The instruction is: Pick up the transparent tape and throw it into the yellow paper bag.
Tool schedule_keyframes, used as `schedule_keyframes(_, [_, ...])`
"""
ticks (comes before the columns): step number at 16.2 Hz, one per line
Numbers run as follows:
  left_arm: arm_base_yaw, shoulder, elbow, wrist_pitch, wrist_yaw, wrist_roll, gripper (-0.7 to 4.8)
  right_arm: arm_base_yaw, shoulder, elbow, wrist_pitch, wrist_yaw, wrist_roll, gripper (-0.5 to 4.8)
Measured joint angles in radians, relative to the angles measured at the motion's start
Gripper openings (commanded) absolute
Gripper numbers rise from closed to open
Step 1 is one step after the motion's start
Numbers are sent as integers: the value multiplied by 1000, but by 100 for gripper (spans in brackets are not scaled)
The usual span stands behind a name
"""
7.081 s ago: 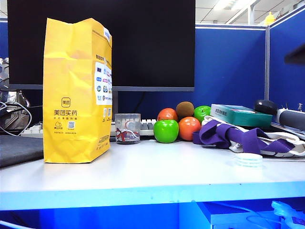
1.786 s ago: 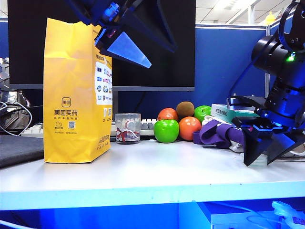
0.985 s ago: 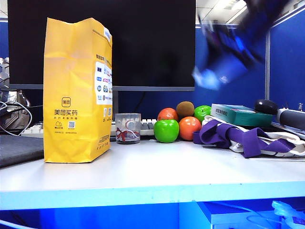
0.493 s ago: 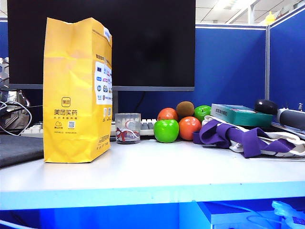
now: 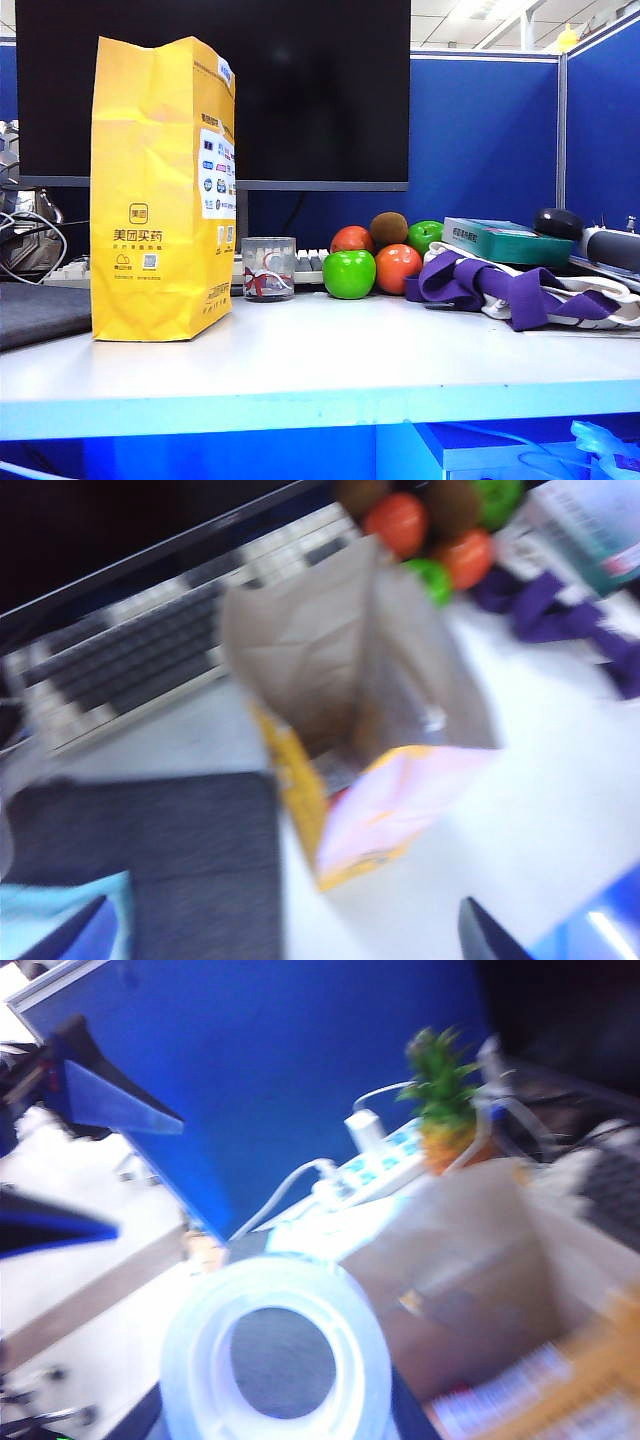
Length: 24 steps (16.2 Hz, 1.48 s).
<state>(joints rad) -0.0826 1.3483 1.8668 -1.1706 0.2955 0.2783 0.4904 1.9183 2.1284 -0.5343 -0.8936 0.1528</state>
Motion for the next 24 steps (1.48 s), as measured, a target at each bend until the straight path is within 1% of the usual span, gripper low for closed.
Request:
schedule_keyframes(1, [0, 0, 0, 6, 45, 0, 479, 17, 38, 40, -3, -14, 12, 203])
schedule_keyframes(2, [0, 0, 0, 24, 64, 1, 479, 32, 72, 77, 5, -16, 25, 203])
schedule_keyframes(5, [0, 1, 0, 45, 61, 1, 479, 70, 149, 127, 50, -19, 50, 203])
schedule_keyframes(8, [0, 5, 0, 50, 61, 0, 479, 75, 207, 127, 93, -4, 72, 203])
schedule_keyframes(10, [0, 4, 0, 51, 61, 0, 479, 71, 230, 127, 155, 4, 106, 203])
schedule_keyframes(11, [0, 5, 0, 52, 61, -2, 479, 71, 238, 127, 181, 5, 117, 229])
schedule_keyframes(12, [0, 5, 0, 52, 61, -2, 479, 72, 241, 127, 202, 4, 125, 305])
schedule_keyframes(13, [0, 5, 0, 52, 61, -2, 479, 72, 241, 127, 213, 11, 128, 418])
schedule_keyframes(14, [0, 5, 0, 52, 61, -2, 479, 72, 241, 127, 224, 23, 128, 479])
schedule_keyframes(18, [0, 5, 0, 52, 61, -2, 479, 72, 241, 133, 249, 44, 136, 479])
schedule_keyframes(20, [0, 5, 0, 52, 61, 0, 479, 68, 241, 165, 248, 58, 135, 479])
schedule_keyframes(21, [0, 2, 0, 52, 61, 19, 479, 55, 234, 190, 247, 58, 135, 479])
schedule_keyframes(22, [0, -8, -2, 51, 50, 40, 479, 32, 215, 210, 245, 55, 134, 479])
schedule_keyframes(24, [1, -59, -3, 48, -23, 55, 479, -32, 143, 235, 235, 58, 132, 479])
